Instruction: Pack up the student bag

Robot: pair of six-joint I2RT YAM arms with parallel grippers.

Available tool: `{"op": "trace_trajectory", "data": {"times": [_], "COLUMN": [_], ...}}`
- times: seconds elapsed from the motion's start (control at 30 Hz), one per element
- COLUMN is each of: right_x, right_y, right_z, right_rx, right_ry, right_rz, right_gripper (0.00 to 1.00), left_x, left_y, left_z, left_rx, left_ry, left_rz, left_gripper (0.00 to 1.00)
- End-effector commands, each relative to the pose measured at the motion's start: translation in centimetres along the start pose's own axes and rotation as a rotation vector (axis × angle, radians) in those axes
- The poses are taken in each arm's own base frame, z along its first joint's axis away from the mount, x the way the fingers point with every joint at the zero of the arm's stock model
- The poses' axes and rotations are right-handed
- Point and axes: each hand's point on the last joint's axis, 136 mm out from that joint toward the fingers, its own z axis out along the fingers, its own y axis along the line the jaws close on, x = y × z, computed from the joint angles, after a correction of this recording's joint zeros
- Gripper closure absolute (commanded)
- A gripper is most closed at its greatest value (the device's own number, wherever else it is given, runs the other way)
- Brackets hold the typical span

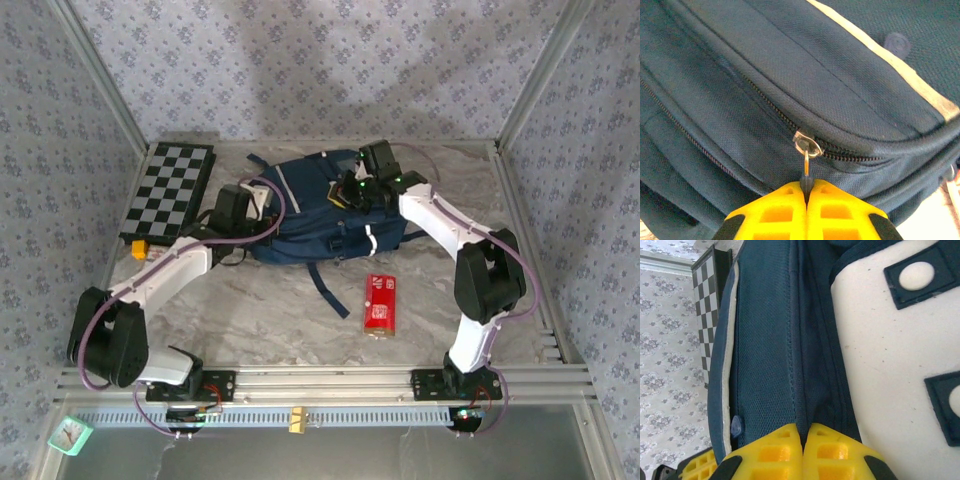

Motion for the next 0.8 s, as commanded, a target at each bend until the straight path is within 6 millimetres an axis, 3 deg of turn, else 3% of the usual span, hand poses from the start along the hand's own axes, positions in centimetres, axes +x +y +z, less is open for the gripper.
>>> {"op": "trace_trajectory", "data": {"times": [0.0, 0.27, 0.4, 0.5, 0.6, 0.67, 0.77], "right_x": [-3.9, -7.3, -7.8, -6.6, -5.0, -4.0, -1.6], "right_y": [2.8, 1.2, 1.6, 1.4, -0.9, -1.9, -1.6], "right_z": [-1.6, 0.1, 1.0, 0.0, -2.4, -3.6, -3.6], "right_rx": [-0.102, -0.065, -0.101, -0.064, 0.023, 0.034, 0.004], "right_ry": [-0.065, -0.011, 0.041, 0.065, 0.057, 0.035, 0.033], "right_rz": [-0.084, -0.102, -0.092, -0.1, -0.041, 0.004, 0.041], "right_gripper": [1.0, 0.99, 0.77, 0.57, 0.46, 0.42, 0.42], "left_x": [1.2, 1.6, 0.7, 0.5, 0.3, 0.3, 0.2], "left_y": [-1.5, -7.8, -9.6, -9.6, -9.6, -9.9, -10.2], "left_z": [-0.8, 0.5, 2.3, 3.3, 3.4, 3.3, 3.3], "left_rx": [0.025, 0.04, 0.003, -0.023, -0.019, -0.009, 0.007], "left_ry": [0.035, 0.064, 0.068, 0.08, 0.073, 0.073, 0.074], "left_rz": [0.048, 0.08, 0.038, 0.016, 0.021, 0.029, 0.031], "left_gripper": [1.0, 1.0, 1.0, 1.0, 1.0, 1.0, 1.0]}}
